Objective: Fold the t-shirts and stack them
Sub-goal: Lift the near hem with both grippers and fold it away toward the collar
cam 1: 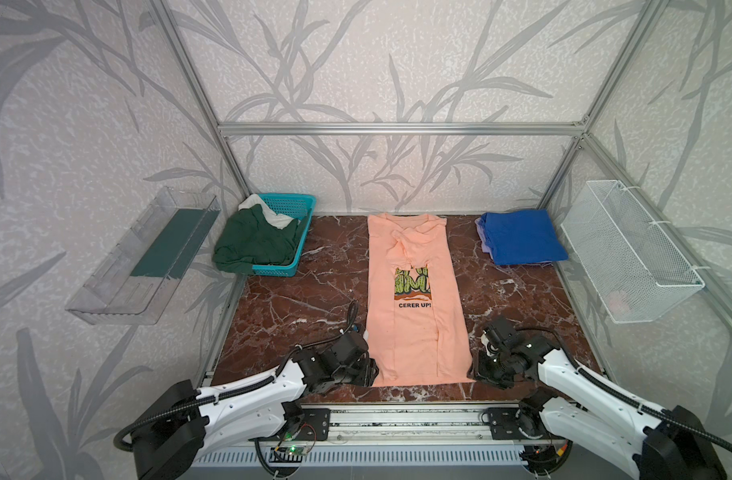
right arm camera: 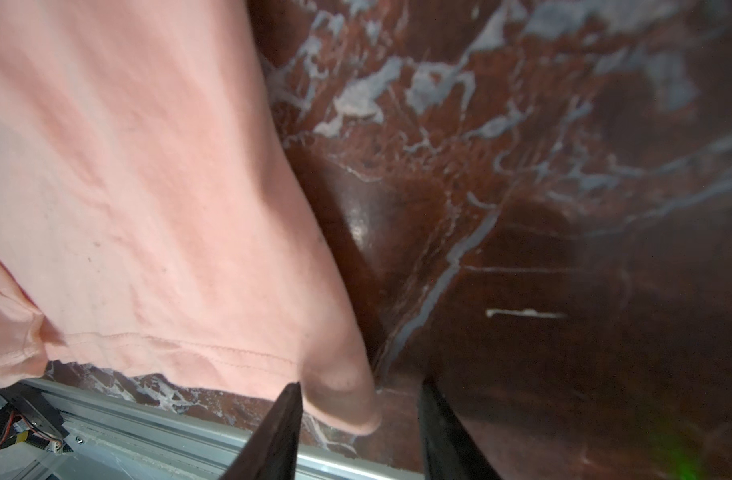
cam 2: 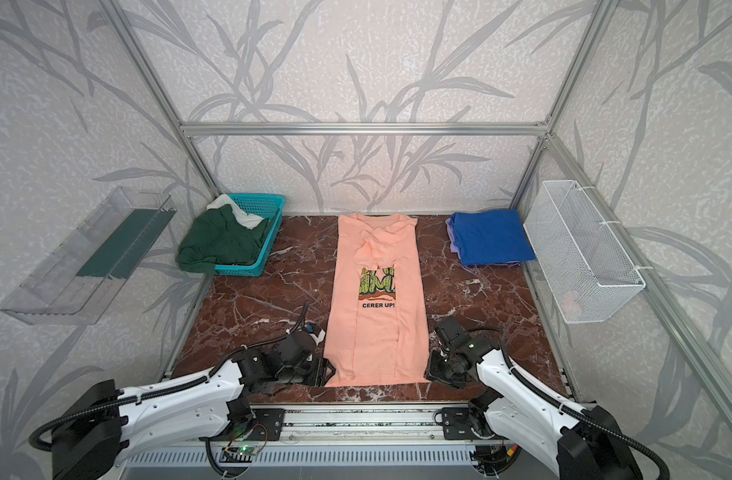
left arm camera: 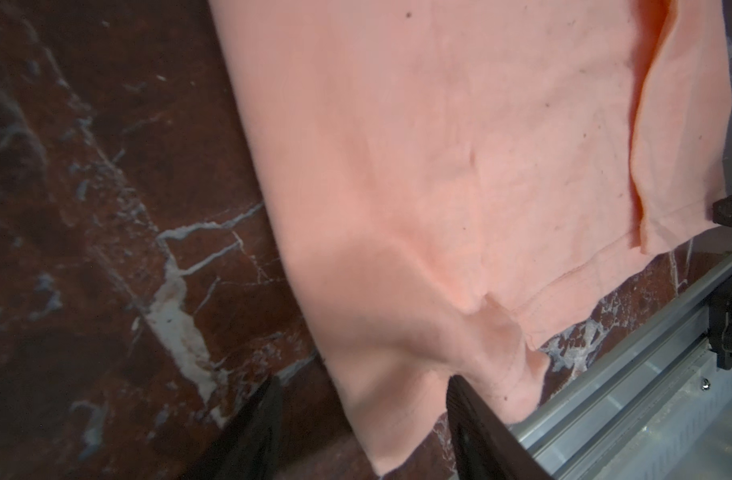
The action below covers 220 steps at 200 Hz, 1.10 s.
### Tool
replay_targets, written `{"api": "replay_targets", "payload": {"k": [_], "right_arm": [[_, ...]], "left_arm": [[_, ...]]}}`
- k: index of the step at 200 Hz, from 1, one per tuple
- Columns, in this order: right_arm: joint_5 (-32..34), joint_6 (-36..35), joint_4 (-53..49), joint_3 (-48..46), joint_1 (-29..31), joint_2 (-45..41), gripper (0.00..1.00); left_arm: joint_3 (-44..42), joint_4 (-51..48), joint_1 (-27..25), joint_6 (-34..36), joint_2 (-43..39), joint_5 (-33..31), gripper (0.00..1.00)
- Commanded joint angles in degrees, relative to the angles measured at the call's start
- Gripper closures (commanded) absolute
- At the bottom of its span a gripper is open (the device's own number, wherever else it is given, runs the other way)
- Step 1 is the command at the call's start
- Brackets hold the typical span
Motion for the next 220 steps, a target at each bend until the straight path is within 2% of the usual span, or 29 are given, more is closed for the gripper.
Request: {"api": "replay_targets", "payload": {"k": [1, 22, 30, 40, 48, 53, 59, 82, 149, 190, 220], "right_arm": [[-0.66, 0.73, 1.06, -1.51, 0.76, -0.16, 0.55], [-1.08, 0.55, 2.43, -1.73, 1.00, 0.26, 0.62], [-1.81, 0.20, 3.12, -1.80, 1.05, 0.43, 0.72], [-2.37, -0.16, 3.68, -1.64, 1.05, 0.37, 0.86], [-2.64, -0.47, 4.09, -1.55, 1.05, 0.16, 0.96], [-2.76, -0.47, 4.20, -1.54, 1.00, -0.05, 1.00], [-2.86, -0.43, 4.17, -1.39, 1.01, -0.30, 1.00], [-3.11, -0.47, 3.02, -0.80, 1.00, -1.78, 1.00], [-3.77, 0.38, -3.26, 4.19, 0.99, -8.16, 1.00], [-1.84, 1.67, -0.91, 7.89, 0.99, -11.00, 1.00], [1.35, 1.70, 2.98, 9.65, 1.05, -10.20, 1.00]], "left_arm": [[-1.57, 0.07, -1.41, -2.47, 2.41, 0.06, 0.40], [-0.88, 0.34, -2.72, -2.97, 4.46, -0.14, 0.49], [-0.44, 0.08, -3.00, -2.92, 5.03, -0.34, 0.59], [0.10, -0.56, -3.22, -2.78, 5.37, -0.56, 0.77], [0.65, -1.34, -3.30, -2.63, 5.52, -0.63, 0.86], [1.02, -1.86, -3.24, -2.39, 5.47, -0.74, 0.91], [1.52, -2.84, -3.37, -2.09, 5.36, -0.86, 0.96], [3.37, -6.48, -3.32, -1.17, 4.00, -1.98, 1.00], [8.31, -11.49, -3.48, -1.31, -0.55, -1.63, 1.00], [13.07, -13.43, -3.44, 0.16, 1.65, -1.64, 1.00], [15.45, -12.89, -3.15, 1.91, 2.42, -5.45, 1.00]]}}
